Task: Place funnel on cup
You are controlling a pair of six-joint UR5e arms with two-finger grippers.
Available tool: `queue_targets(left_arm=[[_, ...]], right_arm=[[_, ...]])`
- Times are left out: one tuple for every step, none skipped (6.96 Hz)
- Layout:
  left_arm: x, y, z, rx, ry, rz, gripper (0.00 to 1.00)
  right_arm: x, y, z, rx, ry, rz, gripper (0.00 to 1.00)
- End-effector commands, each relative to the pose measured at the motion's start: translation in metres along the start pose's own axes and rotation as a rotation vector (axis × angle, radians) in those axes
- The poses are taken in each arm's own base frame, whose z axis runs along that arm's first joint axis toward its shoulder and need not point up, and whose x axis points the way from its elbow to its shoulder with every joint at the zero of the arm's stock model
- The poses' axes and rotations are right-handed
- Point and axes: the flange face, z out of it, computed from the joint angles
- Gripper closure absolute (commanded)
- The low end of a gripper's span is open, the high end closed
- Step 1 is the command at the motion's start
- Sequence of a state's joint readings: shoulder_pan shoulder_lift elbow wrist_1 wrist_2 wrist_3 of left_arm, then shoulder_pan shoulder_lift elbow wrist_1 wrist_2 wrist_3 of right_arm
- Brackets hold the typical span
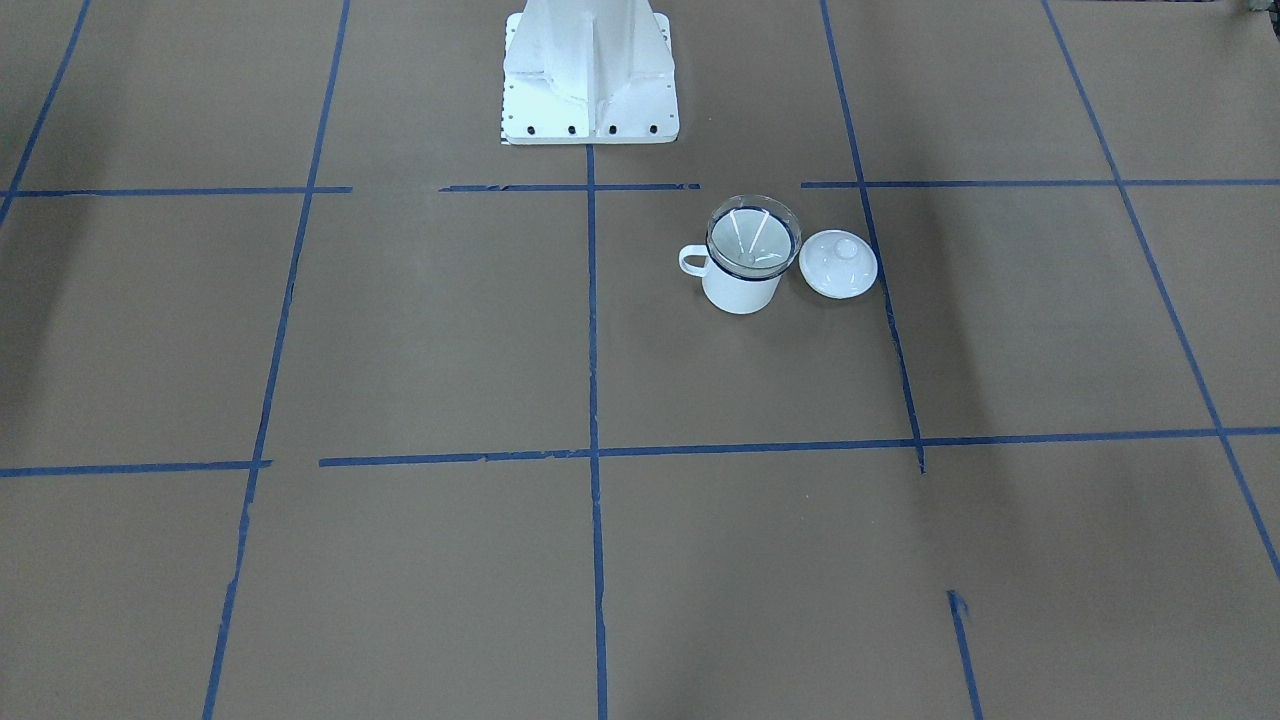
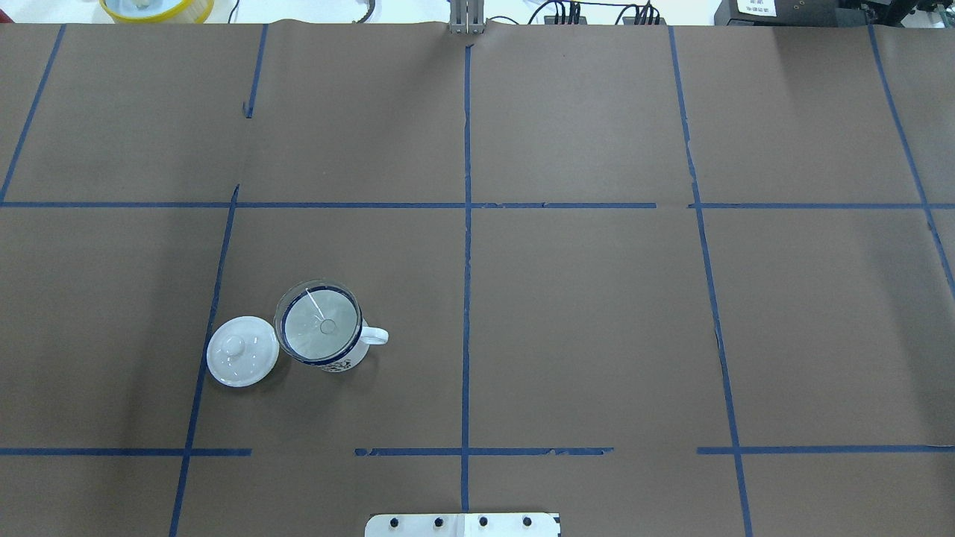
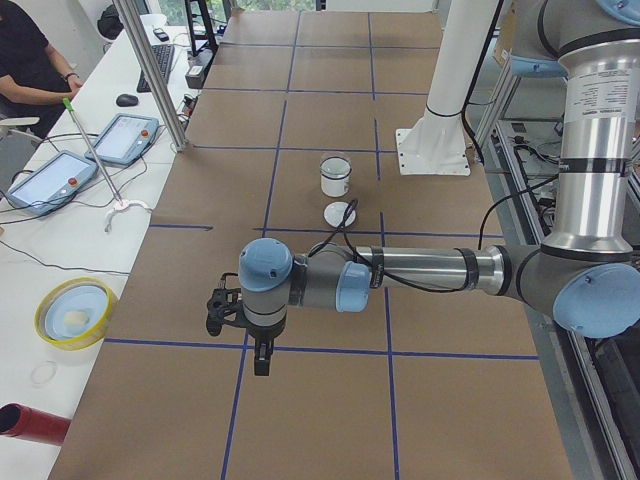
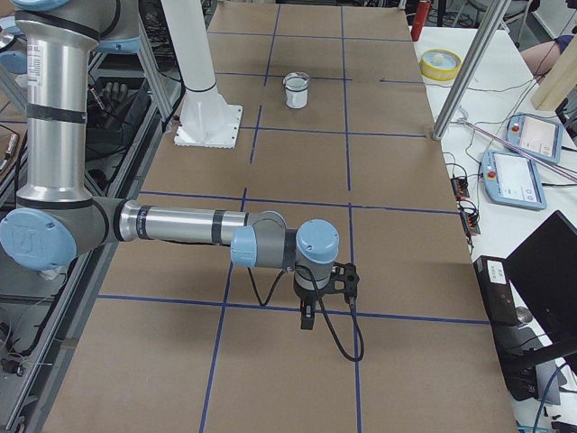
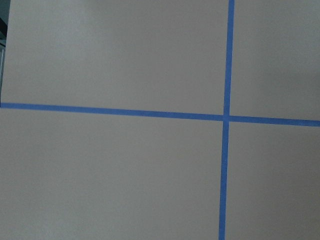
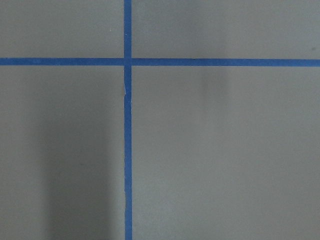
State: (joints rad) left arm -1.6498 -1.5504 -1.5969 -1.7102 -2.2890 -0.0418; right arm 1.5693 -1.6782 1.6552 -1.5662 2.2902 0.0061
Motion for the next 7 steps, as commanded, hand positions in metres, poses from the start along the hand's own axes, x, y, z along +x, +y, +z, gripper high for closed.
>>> queue_targets(left_arm=[[0.007, -0.008, -0.005, 0.056, 0.003, 0.049, 0.00], [0.012, -0.010, -0.009, 0.056, 0.004, 0.059, 0.00], [0.024, -0.009, -0.004, 0.029, 0.052, 0.062, 0.00], [0.050, -0.012, 0.001, -0.028, 0.079, 0.068, 0.00], [0.071, -0.010, 0.009, -0.080, 0.084, 0.078, 0.00], [0.069, -0.010, 0.012, -0.087, 0.085, 0.073, 0.00], [0.066, -0.007, 0.015, -0.093, 0.084, 0.071, 0.00]], right_arm=[[0.000, 0.000, 0.000, 0.000, 0.000, 0.000, 0.00], [0.000, 0.000, -0.001, 0.001, 0.000, -0.001, 0.00], [0.000, 0.000, -0.001, 0.001, 0.000, -0.001, 0.00], [0.000, 0.000, -0.001, 0.001, 0.000, -0.001, 0.00], [0.000, 0.000, 0.000, 0.000, 0.000, 0.000, 0.00], [0.000, 0.000, -0.001, 0.001, 0.000, -0.001, 0.00], [0.000, 0.000, 0.000, 0.000, 0.000, 0.000, 0.00]])
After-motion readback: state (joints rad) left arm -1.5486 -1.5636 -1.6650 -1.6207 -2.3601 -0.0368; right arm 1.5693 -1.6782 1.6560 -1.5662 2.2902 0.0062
